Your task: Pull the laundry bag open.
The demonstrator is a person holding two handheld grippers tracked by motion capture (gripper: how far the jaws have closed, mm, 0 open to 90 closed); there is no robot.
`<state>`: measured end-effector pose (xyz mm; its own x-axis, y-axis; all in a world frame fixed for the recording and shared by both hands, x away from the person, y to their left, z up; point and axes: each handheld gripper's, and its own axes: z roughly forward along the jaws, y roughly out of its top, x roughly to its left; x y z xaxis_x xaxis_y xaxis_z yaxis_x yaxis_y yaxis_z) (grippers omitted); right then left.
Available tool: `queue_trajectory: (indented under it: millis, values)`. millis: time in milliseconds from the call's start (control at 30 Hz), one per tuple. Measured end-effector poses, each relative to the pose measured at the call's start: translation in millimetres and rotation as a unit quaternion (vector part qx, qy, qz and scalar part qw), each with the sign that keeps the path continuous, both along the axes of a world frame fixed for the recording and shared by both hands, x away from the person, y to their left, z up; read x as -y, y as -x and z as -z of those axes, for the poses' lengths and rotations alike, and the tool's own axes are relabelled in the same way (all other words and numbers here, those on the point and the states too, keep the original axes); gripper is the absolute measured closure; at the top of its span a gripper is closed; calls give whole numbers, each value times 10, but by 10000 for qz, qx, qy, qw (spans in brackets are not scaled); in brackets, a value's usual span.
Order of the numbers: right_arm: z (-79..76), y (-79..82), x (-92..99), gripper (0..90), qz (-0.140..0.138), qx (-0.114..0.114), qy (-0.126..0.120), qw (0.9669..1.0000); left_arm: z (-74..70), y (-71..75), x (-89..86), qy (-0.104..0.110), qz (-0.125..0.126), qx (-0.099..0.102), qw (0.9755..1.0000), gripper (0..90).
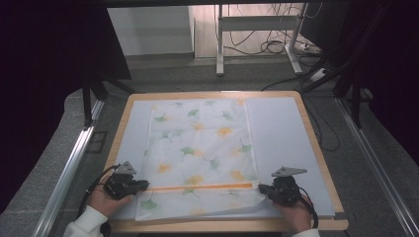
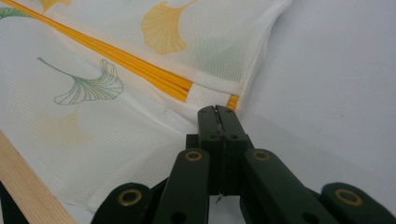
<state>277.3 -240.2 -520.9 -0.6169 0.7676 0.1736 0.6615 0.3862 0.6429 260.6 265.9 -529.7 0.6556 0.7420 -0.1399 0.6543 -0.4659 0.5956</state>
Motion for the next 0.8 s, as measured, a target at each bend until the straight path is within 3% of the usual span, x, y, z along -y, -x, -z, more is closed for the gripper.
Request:
queue_trajectory:
  millis: [433,567,667,733,800]
  values:
    - [-10,7,-17,897,15,23,65,10000,12,-10,-26,267,31,99,9996,827]
    - [-18,9,-24,896,-17,57,128,9999,-9,-13,-36,420,-99,214,9988,765]
    - [-27,8,-25,896,-46,116,86,9999,-39,-11,-34,563,-172,361,9976,700]
    - [-63,14,-22,896,-69,250,3,9997,-88,3,-18,710,-240,606,9953,668]
    - [-82,15,-21,896,-106,326,-32,9994,-103,5,-8,709,-253,693,9948,661]
